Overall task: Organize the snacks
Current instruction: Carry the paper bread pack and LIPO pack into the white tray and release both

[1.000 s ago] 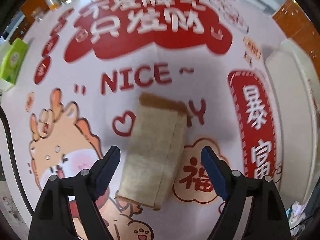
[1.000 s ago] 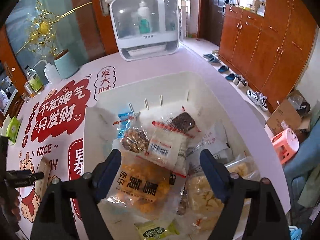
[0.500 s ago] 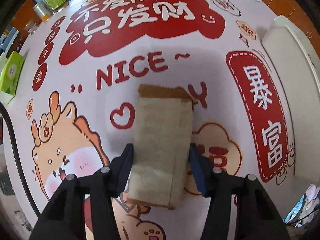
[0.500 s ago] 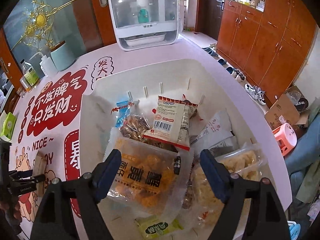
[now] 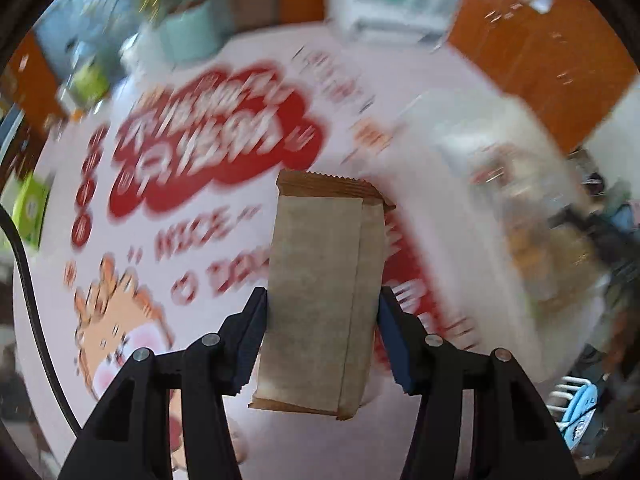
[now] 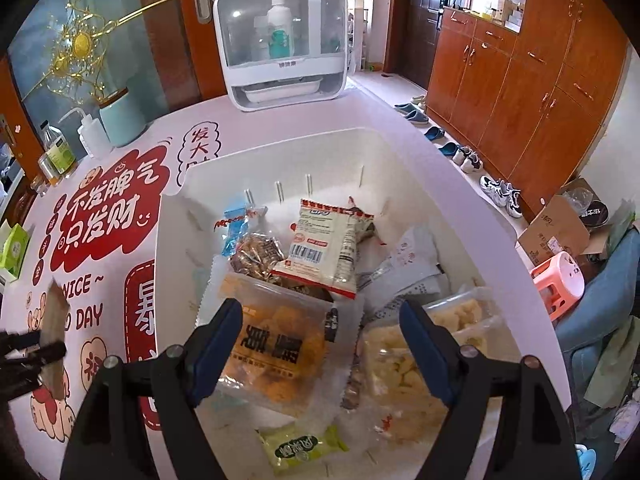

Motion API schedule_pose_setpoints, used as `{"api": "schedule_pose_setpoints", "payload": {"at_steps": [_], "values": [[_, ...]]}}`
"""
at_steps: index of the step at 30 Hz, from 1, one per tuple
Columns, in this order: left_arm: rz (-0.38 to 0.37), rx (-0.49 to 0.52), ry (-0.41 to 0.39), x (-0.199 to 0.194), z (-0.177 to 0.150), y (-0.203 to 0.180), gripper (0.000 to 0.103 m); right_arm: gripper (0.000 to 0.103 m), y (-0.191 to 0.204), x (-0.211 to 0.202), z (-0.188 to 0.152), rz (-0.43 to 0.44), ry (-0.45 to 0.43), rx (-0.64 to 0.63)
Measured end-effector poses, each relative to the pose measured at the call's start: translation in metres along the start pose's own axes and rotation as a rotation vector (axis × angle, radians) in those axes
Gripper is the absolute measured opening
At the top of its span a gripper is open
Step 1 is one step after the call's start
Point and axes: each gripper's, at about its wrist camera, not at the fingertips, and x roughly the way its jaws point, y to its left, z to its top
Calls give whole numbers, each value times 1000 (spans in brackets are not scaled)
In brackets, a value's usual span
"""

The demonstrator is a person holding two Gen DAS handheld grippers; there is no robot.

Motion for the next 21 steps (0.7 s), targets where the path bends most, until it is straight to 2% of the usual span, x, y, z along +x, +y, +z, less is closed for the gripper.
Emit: {"api": "schedule_pose_setpoints", "payload": {"at_steps": [4, 9, 14, 21], "values": [[-57, 56, -106, -40, 32, -57, 53, 82, -12, -14, 0, -1, -26, 8], [-64, 118, -214, -69, 54, -120, 53, 82, -35, -36, 6, 2, -65, 16], [-56, 104, -227, -73, 64, -157, 53, 82, -55, -60, 19, 6, -123, 15], [-40, 67, -218, -61, 64, -191, 54, 82, -84, -83, 31, 7, -181, 16]]}}
